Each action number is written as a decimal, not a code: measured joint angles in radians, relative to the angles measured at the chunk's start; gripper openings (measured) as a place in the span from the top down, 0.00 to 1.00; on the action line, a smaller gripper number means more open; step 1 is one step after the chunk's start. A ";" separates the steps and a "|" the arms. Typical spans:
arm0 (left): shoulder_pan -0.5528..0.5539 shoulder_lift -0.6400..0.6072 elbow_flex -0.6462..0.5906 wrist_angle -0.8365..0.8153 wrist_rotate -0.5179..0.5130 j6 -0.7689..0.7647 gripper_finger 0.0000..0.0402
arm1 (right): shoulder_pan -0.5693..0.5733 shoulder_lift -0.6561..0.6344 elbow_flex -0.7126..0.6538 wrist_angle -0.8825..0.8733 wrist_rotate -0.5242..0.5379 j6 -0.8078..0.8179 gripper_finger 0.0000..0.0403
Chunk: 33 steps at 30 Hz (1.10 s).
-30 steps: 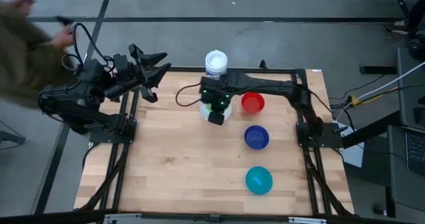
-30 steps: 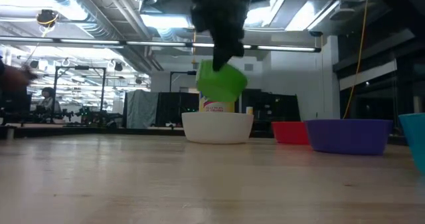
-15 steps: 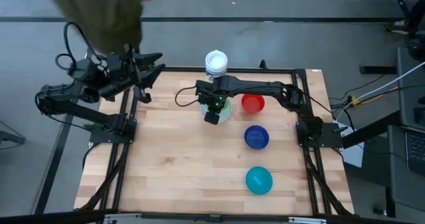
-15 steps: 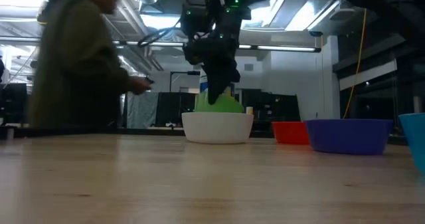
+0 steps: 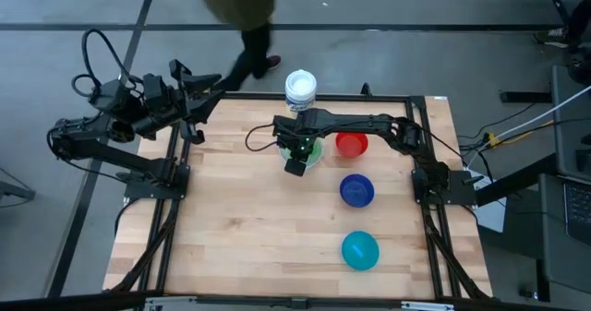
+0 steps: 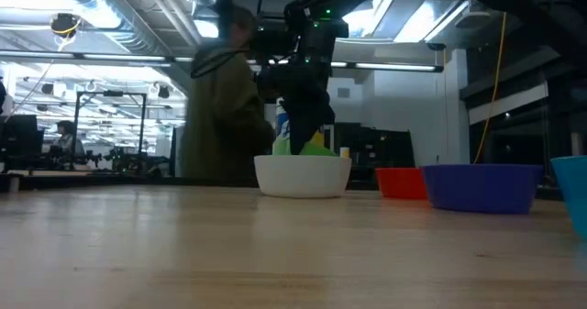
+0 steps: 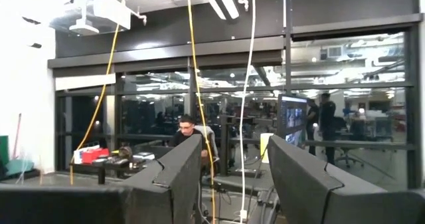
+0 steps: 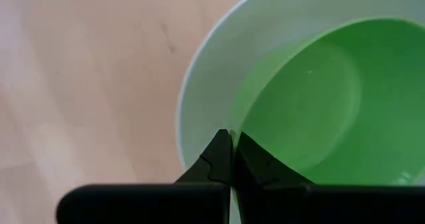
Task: Nest bowls inside each other
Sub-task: Stack the green bowl on the white bowl, then stack the red bowl on the green bowl
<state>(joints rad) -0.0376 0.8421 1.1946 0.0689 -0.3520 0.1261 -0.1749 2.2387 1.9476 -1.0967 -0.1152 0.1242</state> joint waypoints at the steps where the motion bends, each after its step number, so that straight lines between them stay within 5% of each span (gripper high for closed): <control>1: 0.000 0.000 0.000 0.000 0.008 0.000 0.57 | 0.000 0.000 0.000 0.004 -0.019 0.000 1.00; 10: 0.000 0.000 0.000 -0.021 0.026 -0.013 0.57 | 0.002 0.000 0.000 0.079 -0.087 0.047 0.75; 15: 0.000 0.000 0.000 -0.021 0.040 -0.019 0.57 | 0.000 0.000 0.000 0.043 -0.009 0.076 0.65; 33: -0.023 -0.051 0.000 -0.131 0.086 -0.049 0.57 | 0.052 -0.222 -0.001 -0.234 0.108 0.002 0.81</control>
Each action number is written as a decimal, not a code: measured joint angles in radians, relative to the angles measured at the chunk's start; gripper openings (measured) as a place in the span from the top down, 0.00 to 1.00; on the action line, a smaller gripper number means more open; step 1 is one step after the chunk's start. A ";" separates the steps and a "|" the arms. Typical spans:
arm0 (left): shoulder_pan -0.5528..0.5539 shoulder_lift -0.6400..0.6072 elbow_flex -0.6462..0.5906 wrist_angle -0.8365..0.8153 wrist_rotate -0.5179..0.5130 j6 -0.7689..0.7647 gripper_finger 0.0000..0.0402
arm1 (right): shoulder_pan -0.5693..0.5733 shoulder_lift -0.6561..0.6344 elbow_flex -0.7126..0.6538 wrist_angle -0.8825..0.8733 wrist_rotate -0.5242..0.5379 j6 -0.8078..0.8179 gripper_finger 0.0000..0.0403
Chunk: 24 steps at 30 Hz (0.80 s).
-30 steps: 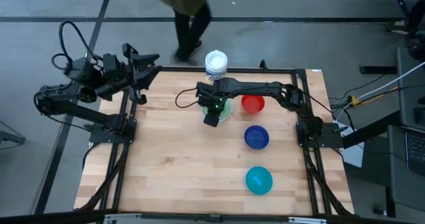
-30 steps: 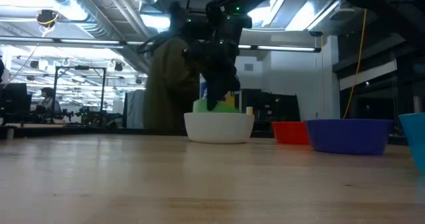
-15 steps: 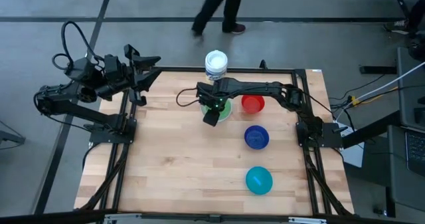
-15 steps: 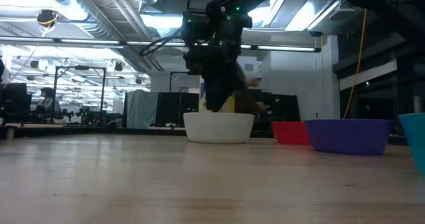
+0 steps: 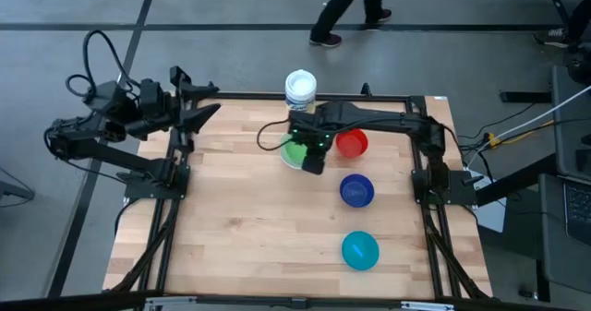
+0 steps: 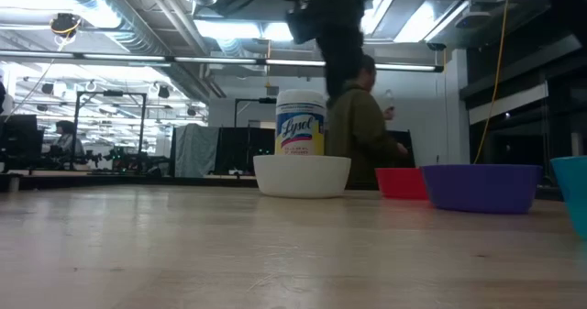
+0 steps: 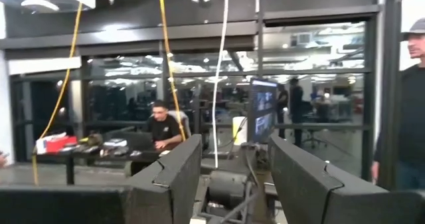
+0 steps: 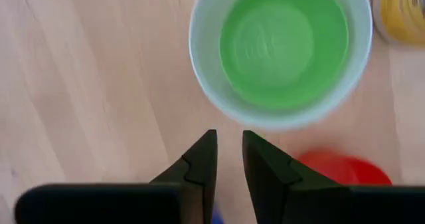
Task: Nest bowls inside each other
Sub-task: Stack the red bowl on the green bowl
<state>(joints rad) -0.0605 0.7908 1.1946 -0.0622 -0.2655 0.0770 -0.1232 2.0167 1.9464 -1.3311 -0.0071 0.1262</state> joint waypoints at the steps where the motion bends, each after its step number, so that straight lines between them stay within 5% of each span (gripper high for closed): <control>1: -0.007 -0.004 0.000 0.000 0.001 0.009 0.57 | -0.004 -0.014 -0.012 -0.011 0.000 -0.004 0.81; 13: -0.059 -0.044 0.000 -0.001 -0.048 0.047 0.57 | -0.181 -0.264 -0.611 0.260 -0.155 0.131 0.63; 24: -0.060 -0.042 0.000 0.014 -0.109 0.051 0.57 | -0.235 -0.274 -0.736 0.412 -0.147 0.114 0.65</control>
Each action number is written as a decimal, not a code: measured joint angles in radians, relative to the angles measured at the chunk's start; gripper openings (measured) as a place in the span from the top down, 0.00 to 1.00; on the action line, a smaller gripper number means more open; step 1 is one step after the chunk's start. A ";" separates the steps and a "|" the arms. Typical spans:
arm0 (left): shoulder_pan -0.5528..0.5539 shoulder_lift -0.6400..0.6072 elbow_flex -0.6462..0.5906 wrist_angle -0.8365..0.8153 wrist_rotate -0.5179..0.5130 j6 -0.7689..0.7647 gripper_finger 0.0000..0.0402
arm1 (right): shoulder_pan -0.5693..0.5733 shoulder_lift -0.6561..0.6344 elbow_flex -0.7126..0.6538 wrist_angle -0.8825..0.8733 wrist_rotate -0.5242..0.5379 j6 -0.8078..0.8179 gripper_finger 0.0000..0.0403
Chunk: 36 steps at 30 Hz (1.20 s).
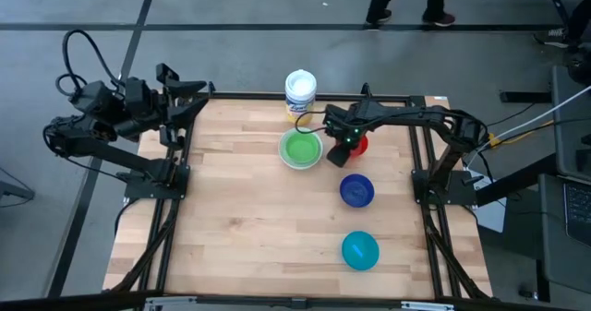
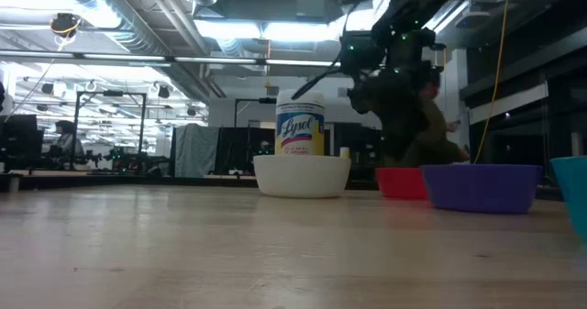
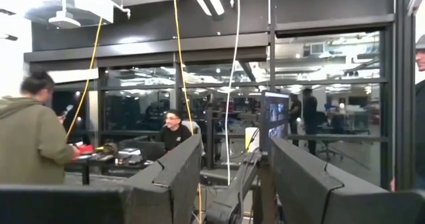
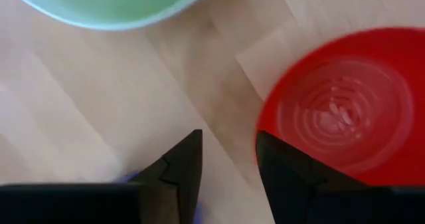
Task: Nest bowls inside each other
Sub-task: Stack the red bowl on the green bowl
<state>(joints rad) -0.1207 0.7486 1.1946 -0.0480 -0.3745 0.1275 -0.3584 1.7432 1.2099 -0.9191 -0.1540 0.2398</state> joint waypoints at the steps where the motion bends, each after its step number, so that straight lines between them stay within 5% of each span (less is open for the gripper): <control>1: 0.000 0.000 0.000 0.006 0.000 0.000 0.57 | -0.005 0.000 -0.009 0.000 0.005 -0.013 0.65; 11: 0.000 0.025 0.000 0.047 -0.025 0.000 0.57 | -0.037 0.000 -0.112 0.070 0.030 -0.088 0.66; 17: 0.000 0.051 0.000 0.080 -0.029 0.013 0.57 | -0.010 0.000 -0.108 0.060 0.135 -0.187 0.95; 29: 0.000 0.069 0.000 0.100 -0.054 0.036 0.57 | 0.197 0.001 0.281 -0.102 0.213 -0.215 0.99; 36: 0.000 0.069 0.000 0.100 -0.073 0.049 0.57 | 0.235 0.118 0.475 -0.107 0.190 -0.226 1.00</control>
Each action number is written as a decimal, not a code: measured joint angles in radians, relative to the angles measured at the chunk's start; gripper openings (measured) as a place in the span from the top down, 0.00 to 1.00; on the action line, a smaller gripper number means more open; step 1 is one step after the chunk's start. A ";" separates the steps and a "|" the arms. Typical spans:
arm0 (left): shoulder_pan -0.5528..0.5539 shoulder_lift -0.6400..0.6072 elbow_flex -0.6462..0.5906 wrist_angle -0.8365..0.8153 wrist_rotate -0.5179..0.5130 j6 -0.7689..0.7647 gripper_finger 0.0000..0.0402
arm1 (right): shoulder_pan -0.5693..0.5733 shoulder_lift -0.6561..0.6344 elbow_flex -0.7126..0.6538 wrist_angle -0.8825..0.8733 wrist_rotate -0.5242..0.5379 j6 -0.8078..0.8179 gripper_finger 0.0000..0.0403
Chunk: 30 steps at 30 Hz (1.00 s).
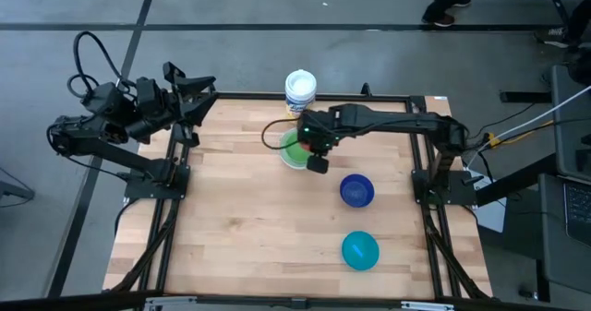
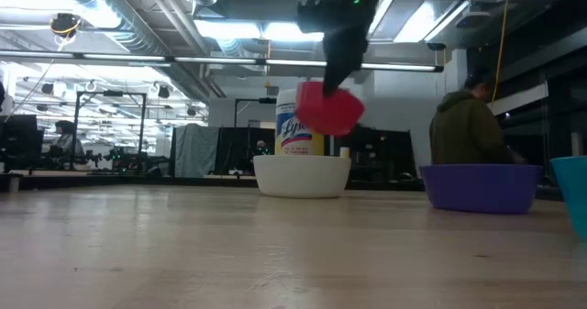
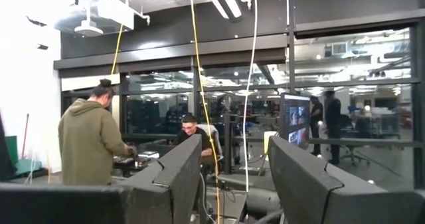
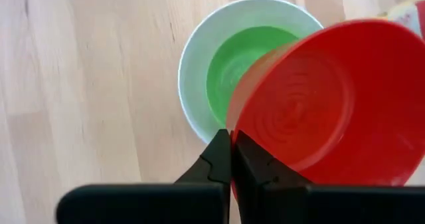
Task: Nest bowls inside each other
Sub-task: Stack the red bowl on the green bowl
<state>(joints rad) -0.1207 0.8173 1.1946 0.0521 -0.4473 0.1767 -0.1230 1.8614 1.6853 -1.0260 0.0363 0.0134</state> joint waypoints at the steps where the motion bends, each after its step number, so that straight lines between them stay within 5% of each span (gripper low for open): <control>1: 0.000 0.000 0.000 0.000 -0.001 0.004 0.57 | 0.000 0.023 0.013 -0.003 -0.006 -0.004 1.00; 11: 0.000 0.000 0.000 -0.003 0.001 0.020 0.57 | 0.000 0.213 0.113 -0.015 -0.037 -0.026 1.00; 26: 0.000 0.000 0.000 -0.026 0.009 0.021 0.57 | -0.032 0.273 0.120 0.031 -0.116 -0.020 1.00; 30: 0.000 -0.001 0.000 -0.027 0.034 0.021 0.57 | -0.048 0.274 0.120 0.086 -0.192 0.003 0.92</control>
<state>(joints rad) -0.1207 0.8162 1.1946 0.0254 -0.4135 0.1974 -0.1714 2.1349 1.8050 -0.9404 -0.1560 0.0169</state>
